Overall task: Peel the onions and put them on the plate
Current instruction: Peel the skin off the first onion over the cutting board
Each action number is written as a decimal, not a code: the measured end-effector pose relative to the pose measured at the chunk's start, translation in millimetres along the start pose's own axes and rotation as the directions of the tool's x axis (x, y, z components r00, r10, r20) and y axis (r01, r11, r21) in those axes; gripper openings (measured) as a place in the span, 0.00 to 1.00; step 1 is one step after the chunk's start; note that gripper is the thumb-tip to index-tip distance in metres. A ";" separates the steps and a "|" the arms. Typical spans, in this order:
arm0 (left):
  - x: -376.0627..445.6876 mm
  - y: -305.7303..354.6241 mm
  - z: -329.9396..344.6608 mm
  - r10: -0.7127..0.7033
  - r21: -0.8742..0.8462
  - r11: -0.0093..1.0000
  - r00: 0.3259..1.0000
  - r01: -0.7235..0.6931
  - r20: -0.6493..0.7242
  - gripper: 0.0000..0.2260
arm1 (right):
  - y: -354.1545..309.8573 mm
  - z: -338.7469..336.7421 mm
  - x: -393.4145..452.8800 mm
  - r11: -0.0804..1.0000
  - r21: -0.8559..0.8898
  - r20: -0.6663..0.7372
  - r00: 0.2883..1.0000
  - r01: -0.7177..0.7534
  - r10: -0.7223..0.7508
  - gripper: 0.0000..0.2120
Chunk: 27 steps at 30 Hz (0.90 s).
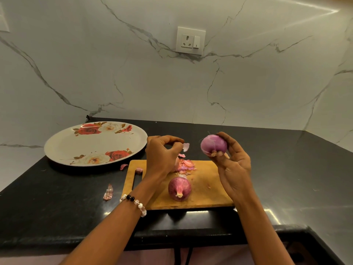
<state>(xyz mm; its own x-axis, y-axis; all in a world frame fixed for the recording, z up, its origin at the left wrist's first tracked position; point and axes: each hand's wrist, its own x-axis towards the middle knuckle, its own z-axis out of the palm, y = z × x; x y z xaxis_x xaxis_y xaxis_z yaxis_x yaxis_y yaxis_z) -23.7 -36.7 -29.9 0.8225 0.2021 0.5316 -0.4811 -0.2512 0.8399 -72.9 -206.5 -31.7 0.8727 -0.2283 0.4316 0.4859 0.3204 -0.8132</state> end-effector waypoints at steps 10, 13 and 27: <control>-1.6 0.3 1.4 0.083 0.039 0.996 0.994 -0.086 0.077 0.04 | -6.1 2.1 1.4 0.972 0.117 0.029 0.978 -0.206 0.204 0.19; -2.8 -0.6 1.6 0.128 0.063 0.989 0.984 -0.136 0.128 0.05 | -7.4 3.3 0.6 0.965 0.131 0.051 0.973 -0.228 0.224 0.21; -6.4 7.6 -3.0 0.284 -0.024 0.957 0.913 -0.290 0.294 0.08 | -5.6 8.5 -0.1 0.937 0.129 0.008 0.945 -0.326 0.328 0.20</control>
<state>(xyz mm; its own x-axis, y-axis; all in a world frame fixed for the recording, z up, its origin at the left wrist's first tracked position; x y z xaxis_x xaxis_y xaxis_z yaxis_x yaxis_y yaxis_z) -33.5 -37.0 -26.7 0.7031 -0.1648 0.6917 -0.7061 -0.2767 0.6518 -75.3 -200.4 -23.9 0.9841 -0.1029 0.1444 0.1766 0.4927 -0.8521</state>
